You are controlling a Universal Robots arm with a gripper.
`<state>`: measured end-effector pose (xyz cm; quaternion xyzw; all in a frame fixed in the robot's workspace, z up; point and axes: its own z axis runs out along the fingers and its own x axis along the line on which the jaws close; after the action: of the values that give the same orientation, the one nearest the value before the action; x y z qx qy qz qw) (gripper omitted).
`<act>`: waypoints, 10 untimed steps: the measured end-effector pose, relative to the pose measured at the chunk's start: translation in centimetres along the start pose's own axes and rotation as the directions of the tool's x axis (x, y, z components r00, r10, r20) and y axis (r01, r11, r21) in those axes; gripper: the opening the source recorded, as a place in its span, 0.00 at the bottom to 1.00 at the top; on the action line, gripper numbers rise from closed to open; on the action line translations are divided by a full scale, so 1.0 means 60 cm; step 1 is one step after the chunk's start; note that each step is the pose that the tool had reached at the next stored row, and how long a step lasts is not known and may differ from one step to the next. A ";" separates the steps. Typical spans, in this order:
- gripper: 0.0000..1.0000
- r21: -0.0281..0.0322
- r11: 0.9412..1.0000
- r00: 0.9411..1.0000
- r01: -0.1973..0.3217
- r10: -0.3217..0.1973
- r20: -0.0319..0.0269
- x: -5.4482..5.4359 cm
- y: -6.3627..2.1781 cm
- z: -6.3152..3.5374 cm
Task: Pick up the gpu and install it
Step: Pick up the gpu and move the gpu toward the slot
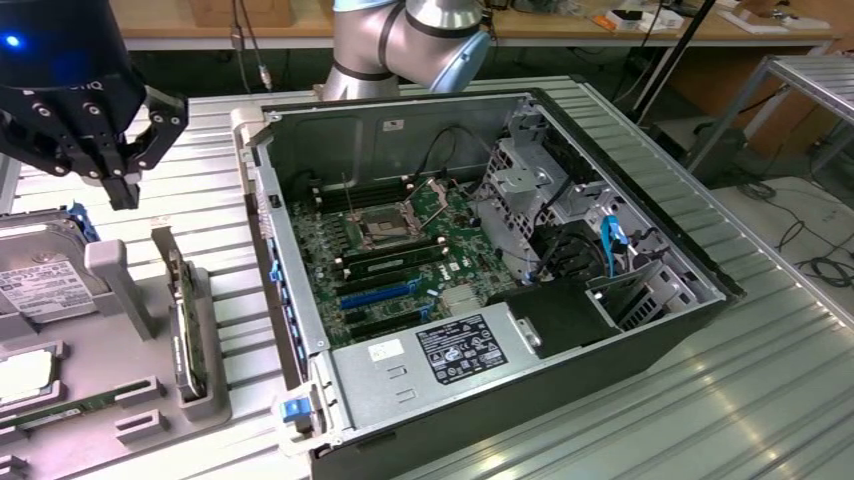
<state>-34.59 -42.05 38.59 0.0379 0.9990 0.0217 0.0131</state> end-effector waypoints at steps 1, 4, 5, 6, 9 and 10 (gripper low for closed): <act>0.11 0.000 1.000 1.000 0.000 0.000 0.000 0.000 -0.001 0.000; 0.11 0.000 1.000 1.000 0.000 0.000 0.000 0.000 -0.007 0.000; 0.11 0.000 1.000 1.000 0.000 0.000 0.000 -0.001 -0.009 0.000; 0.11 0.000 1.000 1.000 0.000 0.000 0.000 -0.001 -0.010 0.000; 0.11 0.000 1.000 1.000 0.000 0.000 0.000 -0.001 -0.013 -0.001; 0.11 0.000 1.000 1.000 0.000 0.000 0.000 -0.001 -0.014 -0.001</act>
<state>-34.60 -42.91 38.59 0.0379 0.9990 0.0217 0.0131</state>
